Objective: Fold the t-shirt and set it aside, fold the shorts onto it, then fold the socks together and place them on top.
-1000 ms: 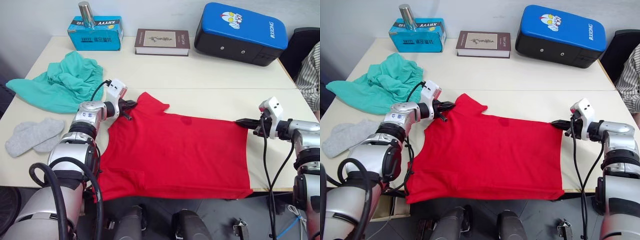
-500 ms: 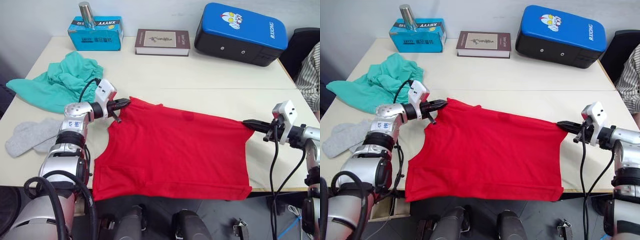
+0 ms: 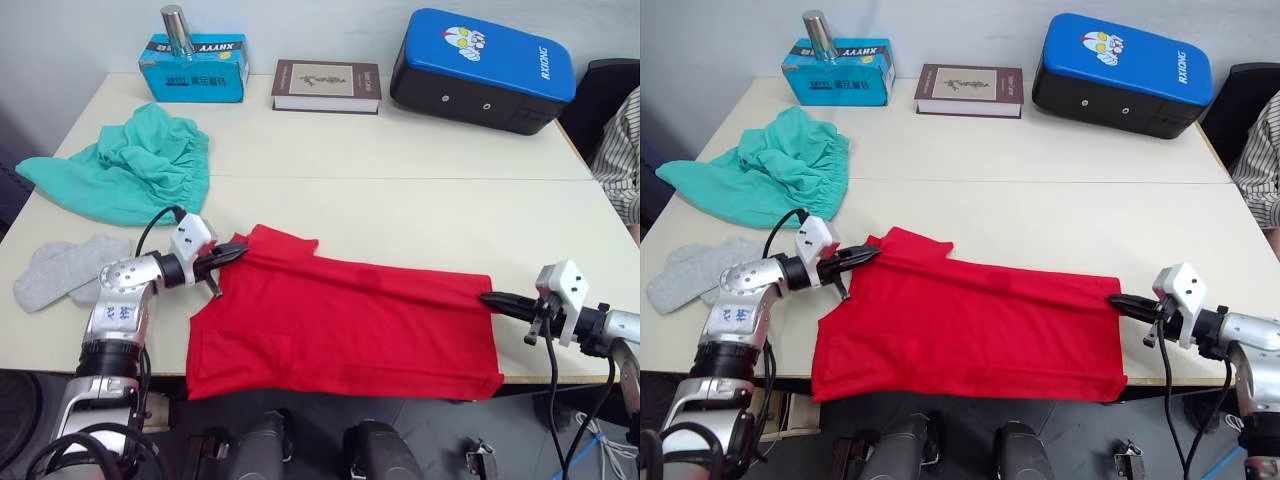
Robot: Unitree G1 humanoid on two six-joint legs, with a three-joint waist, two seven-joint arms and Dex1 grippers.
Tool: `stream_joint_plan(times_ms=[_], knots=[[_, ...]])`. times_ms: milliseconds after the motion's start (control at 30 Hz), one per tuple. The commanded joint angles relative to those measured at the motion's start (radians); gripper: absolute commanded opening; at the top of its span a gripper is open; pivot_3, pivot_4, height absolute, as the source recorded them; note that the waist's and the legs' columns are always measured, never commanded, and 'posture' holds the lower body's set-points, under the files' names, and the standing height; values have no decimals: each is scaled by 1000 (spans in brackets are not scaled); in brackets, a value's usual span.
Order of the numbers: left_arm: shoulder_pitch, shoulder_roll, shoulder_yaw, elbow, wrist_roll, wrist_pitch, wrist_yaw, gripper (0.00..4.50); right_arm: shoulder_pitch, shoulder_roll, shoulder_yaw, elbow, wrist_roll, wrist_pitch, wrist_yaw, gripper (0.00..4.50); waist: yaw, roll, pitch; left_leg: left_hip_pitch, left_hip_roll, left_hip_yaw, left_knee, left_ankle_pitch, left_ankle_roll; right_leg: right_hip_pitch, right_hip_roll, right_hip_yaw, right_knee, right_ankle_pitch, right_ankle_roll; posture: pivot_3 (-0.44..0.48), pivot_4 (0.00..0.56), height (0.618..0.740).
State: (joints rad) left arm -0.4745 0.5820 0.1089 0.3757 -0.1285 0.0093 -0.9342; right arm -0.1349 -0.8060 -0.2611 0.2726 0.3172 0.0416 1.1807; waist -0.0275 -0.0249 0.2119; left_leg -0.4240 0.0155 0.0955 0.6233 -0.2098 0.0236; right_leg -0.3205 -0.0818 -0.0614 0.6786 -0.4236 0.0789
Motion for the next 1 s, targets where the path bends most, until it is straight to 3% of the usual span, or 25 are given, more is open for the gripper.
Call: stream_joint_plan(times_ms=[33,100,200,333,433,567,800,1000], knots=[[19,31,12,-63,-5,0,26,22,3,-1,0,11,-18,-49,-26,0,0,0,0,0,0,0,0,0,0,0,0,0,0,0,0,0,150,740],[22,29,14,-68,-28,39,22,214,-4,2,0,14,-4,-14,-43,0,0,0,0,0,0,0,0,0,0,0,0,0,0,0,0,0,150,740],[22,34,10,-83,-60,94,-9,963,-3,-9,4,-6,28,54,-33,654,0,0,0,0,0,0,0,0,0,0,0,0,0,0,0,0,150,740],[-7,106,23,-88,-146,238,-129,2232,18,-41,-16,-23,10,-4,-19,2024,0,0,0,0,0,0,-1,0,0,0,0,0,0,0,0,0,150,740],[-112,154,32,-13,-150,486,-51,3183,27,-76,-44,-47,22,-20,-9,3039,0,0,0,0,0,0,-2,0,0,0,0,0,0,0,0,0,150,740],[-284,133,23,104,-211,703,-81,4469,30,-95,-65,-76,36,-35,-6,4462,4,0,0,0,0,0,-1,0,0,0,0,0,0,0,0,0,150,740],[-520,26,-95,422,-108,702,-60,4469,34,-92,-36,-62,9,-76,-7,4462,5,0,0,0,-1,0,-1,0,0,0,1,0,0,0,0,0,150,740],[-628,-52,-163,658,-6,622,-35,4469,28,-81,-18,-77,11,-70,-13,4462,1,0,0,0,0,0,0,1,-1,0,1,0,0,0,0,0,150,740]])
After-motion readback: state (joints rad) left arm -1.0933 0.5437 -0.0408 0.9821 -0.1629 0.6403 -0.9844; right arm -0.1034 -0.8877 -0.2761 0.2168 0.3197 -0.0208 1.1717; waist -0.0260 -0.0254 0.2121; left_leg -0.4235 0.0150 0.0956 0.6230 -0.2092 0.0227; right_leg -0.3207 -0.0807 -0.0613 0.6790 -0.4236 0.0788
